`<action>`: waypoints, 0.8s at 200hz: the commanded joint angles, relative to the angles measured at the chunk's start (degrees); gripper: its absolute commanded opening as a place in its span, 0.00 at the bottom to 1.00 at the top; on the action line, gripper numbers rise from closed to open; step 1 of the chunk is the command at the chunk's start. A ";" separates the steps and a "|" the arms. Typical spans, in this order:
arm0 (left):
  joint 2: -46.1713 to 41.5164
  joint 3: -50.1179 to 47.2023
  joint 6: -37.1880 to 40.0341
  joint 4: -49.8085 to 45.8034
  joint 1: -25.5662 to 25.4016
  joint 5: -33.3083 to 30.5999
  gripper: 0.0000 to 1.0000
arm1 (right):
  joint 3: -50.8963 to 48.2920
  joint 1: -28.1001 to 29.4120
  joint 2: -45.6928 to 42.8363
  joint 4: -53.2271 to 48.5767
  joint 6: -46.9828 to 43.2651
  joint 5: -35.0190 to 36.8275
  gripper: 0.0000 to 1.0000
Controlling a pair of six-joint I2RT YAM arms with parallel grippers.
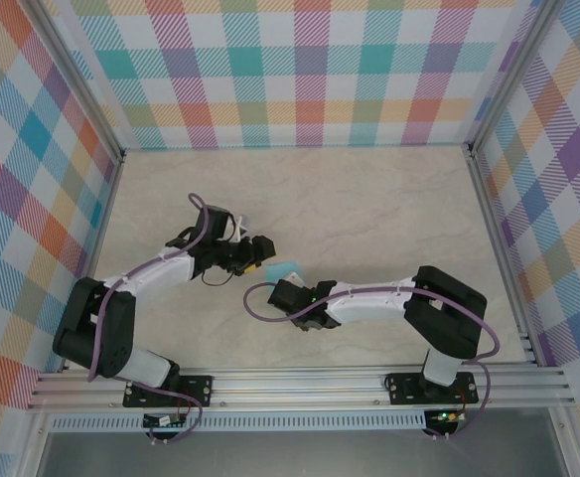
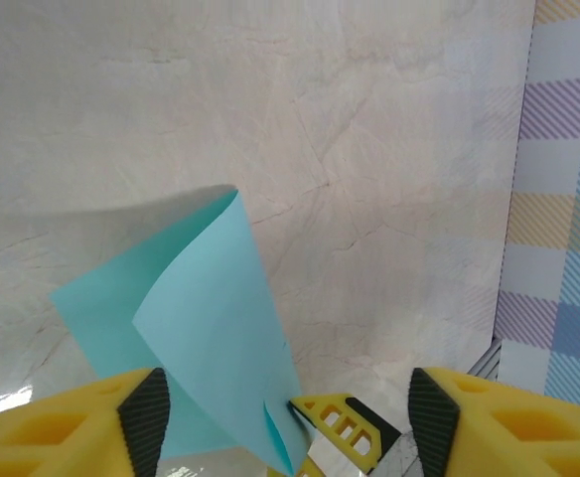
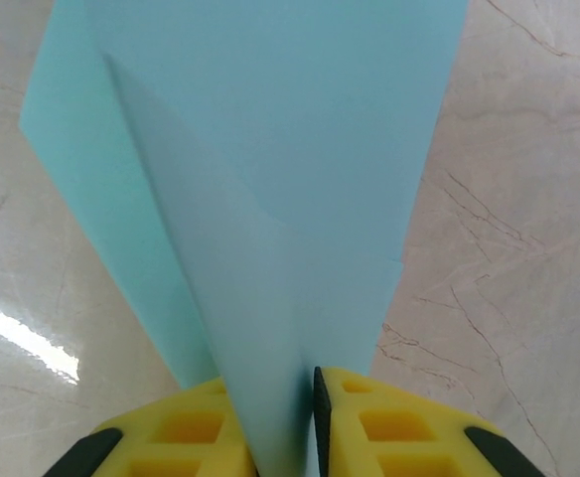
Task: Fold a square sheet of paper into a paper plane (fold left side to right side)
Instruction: Fourth fold the wing at the center of the table.
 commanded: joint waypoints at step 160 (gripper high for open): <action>-10.91 -15.86 -5.66 3.62 -2.12 2.83 0.35 | -9.60 -6.16 -5.78 10.44 3.99 -18.84 0.16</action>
